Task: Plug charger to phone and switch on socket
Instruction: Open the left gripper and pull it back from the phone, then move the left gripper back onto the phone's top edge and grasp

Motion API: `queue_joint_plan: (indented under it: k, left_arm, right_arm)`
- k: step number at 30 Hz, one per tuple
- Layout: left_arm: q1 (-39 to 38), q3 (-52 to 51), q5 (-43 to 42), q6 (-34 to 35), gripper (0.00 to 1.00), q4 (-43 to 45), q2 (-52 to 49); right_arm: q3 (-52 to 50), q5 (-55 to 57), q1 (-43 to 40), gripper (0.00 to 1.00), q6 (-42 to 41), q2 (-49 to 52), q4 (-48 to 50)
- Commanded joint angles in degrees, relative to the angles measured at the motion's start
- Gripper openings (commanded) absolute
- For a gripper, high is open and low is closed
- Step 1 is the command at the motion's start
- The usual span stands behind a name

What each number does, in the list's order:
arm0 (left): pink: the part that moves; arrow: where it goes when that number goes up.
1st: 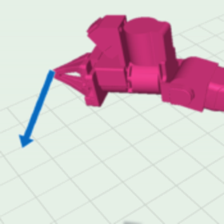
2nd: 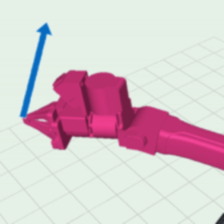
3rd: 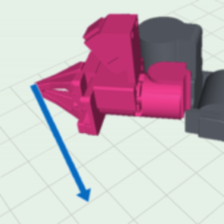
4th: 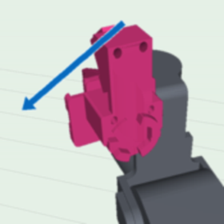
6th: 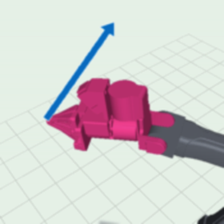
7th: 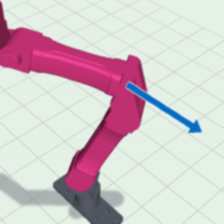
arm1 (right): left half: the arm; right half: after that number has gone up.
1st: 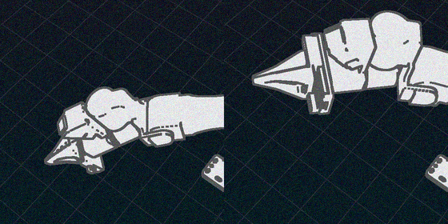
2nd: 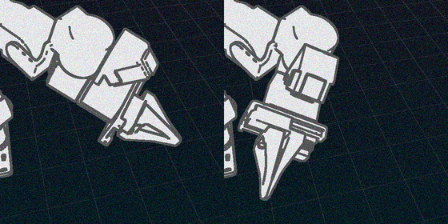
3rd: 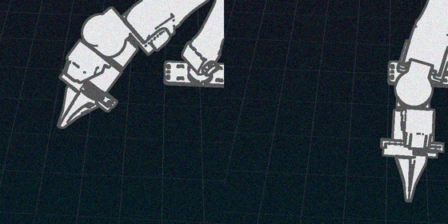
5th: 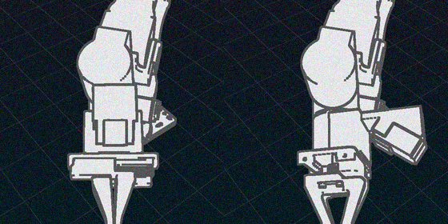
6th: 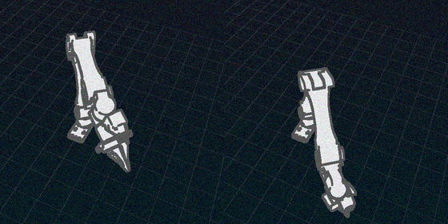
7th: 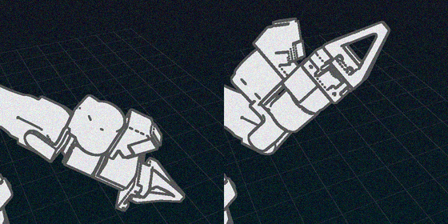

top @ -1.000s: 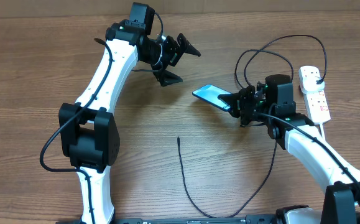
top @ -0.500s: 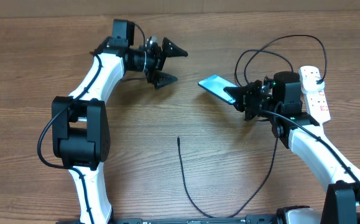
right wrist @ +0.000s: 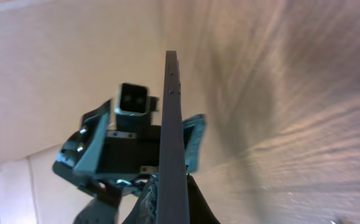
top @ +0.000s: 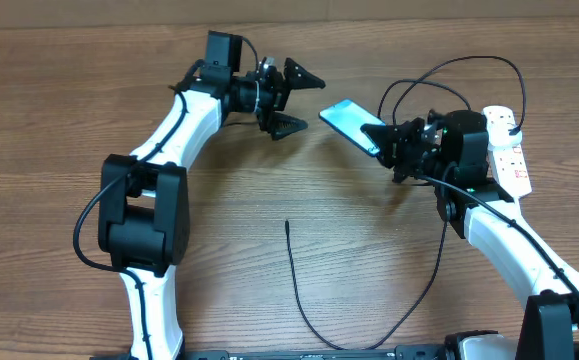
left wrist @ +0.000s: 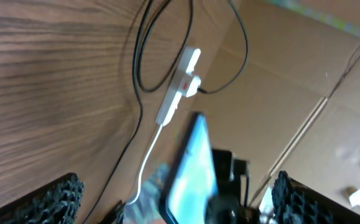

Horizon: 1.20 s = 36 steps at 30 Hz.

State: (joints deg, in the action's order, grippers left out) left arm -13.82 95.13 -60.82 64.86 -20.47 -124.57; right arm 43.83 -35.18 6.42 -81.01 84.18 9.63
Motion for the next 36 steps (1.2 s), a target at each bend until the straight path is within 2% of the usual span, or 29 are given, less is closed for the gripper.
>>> queue_joint_plan:
  k: [1, 9, 15, 26, 36]
  left_arm:
    - [-1.84, -0.11, 4.24, 7.17, 1.0, 3.15, -0.13]
    - [-4.37, -0.11, 7.56, 12.94, 1.0, 11.63, -0.13]
    - [-6.08, -0.11, 9.07, 17.2, 1.0, 11.96, -0.13]
    - [-7.61, -0.11, 10.01, 20.06, 1.0, 14.95, -0.13]
    - [-7.61, -0.11, 9.99, 20.06, 1.0, 14.88, -0.13]
  right_arm:
    - [1.07, 1.86, -0.26, 0.04, -1.75, -0.15, 2.43]
    - [1.07, 5.84, 0.42, 0.04, -11.17, -0.15, 3.02]
    - [1.07, 8.92, 1.95, 0.04, -15.58, -0.15, 6.62]
    - [1.07, 11.34, 6.29, 0.04, -26.58, -0.15, 6.86]
    - [1.07, 12.31, 6.8, 0.04, -26.47, -0.15, 7.28]
